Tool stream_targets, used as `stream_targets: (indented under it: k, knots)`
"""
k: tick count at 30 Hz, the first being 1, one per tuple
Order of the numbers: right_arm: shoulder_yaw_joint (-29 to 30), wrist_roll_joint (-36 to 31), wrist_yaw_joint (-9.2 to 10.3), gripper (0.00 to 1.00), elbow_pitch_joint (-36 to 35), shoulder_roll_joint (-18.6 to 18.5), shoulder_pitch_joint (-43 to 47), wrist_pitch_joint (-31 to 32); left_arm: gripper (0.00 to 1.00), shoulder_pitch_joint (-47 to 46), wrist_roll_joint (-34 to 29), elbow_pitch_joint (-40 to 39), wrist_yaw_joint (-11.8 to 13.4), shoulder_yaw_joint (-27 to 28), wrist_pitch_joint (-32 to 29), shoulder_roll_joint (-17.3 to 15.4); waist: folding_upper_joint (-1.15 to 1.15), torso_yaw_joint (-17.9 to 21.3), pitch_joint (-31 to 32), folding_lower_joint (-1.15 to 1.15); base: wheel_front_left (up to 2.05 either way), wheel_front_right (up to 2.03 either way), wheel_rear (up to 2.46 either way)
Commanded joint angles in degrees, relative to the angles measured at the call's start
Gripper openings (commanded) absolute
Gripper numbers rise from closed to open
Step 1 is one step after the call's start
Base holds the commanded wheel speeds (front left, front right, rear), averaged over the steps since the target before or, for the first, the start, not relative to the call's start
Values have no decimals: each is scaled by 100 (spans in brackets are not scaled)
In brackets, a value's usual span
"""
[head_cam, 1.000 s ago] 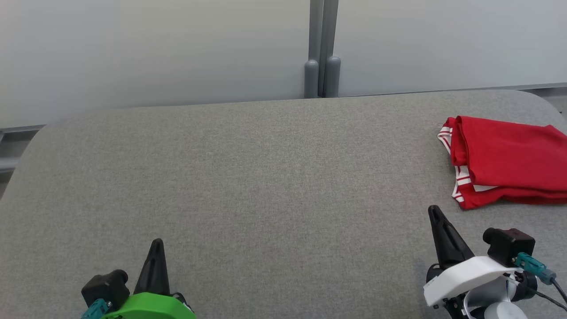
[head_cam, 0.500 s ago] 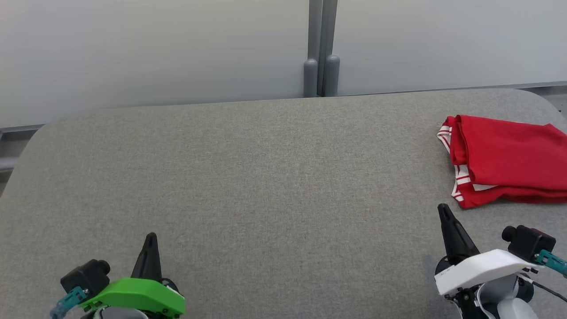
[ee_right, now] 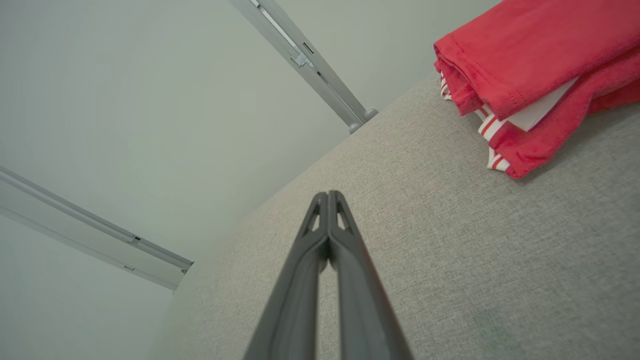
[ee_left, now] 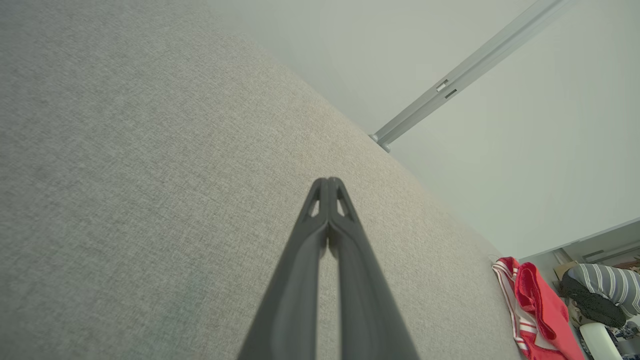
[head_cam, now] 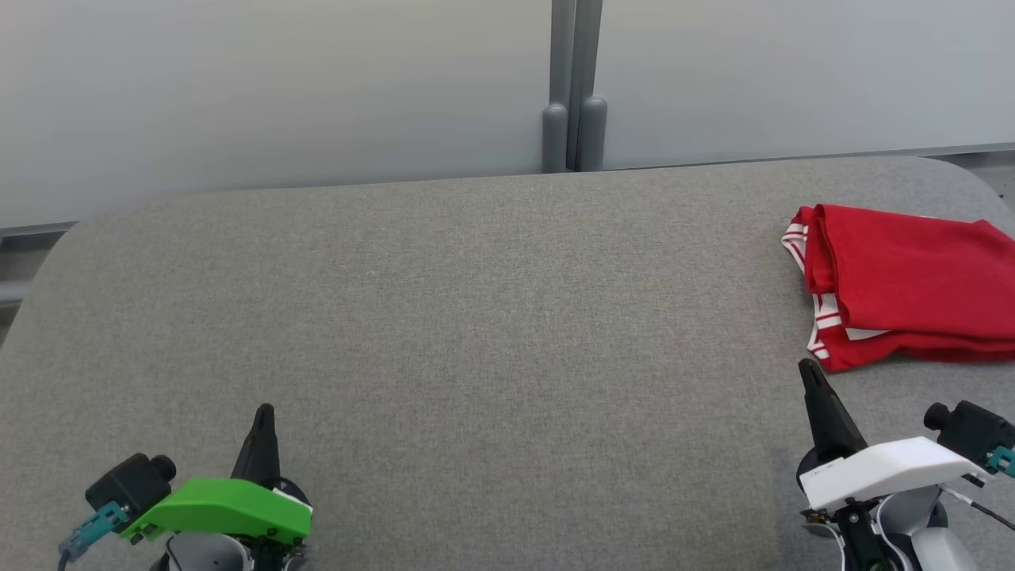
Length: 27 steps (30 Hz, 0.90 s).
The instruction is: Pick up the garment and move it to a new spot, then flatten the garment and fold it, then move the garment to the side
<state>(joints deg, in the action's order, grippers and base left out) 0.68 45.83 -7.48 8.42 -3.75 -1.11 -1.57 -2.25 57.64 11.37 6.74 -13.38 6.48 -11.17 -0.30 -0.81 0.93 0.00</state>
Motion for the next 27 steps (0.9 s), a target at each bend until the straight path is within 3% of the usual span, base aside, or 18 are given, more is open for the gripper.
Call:
stream_targets:
  k: [1,27]
  knots:
    - [38,221,-1,0,-32,-38,-152,31,0,-205,171,-30,-79,101,-43,22,9,1,-2,0,0,0,0]
    - [256,2076,-2,0,208,-90,-319,270,0,-466,1514,240,-622,724,-494,323,15,26,-34,0,0,0,0]
